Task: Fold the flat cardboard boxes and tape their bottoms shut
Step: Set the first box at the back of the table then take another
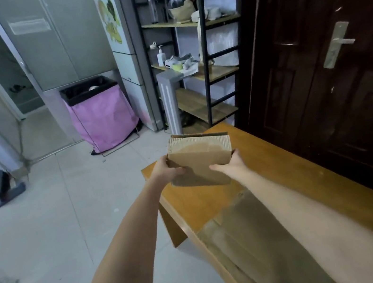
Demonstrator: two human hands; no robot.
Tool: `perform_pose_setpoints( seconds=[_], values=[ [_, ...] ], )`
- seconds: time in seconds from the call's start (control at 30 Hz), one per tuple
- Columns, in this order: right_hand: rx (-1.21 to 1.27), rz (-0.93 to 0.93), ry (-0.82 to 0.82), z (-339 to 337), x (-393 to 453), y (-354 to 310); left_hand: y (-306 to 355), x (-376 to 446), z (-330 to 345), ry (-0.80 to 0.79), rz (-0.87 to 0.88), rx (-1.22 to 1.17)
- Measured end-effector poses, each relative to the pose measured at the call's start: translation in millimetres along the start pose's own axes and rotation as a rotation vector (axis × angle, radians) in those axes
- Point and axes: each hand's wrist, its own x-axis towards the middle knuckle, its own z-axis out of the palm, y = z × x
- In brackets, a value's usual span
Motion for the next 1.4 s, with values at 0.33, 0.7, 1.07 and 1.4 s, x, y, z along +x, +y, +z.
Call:
perform_pose_setpoints(
  seconds=[0.33, 0.7, 1.07, 1.4],
  values=[
    [-0.042, 0.127, 0.221, -33.0, 64.8, 36.6, 15.4, 95.0, 73.8, -0.181, 0.014, 0.024],
    [0.067, 0.386, 0.605, -107.4, 128.5, 43.5, 76.9, 217.3, 190.6, -0.582, 0.173, 0.088],
    [0.182, 0.573, 0.816, -93.5, 165.6, 54.4, 89.6, 291.5, 233.4, -0.846, 0.186, 0.158],
    [0.181, 0.585, 0.853, -116.8, 199.5, 66.5, 94.8, 309.0, 262.9, -0.854, 0.147, 0.111]
  ],
)
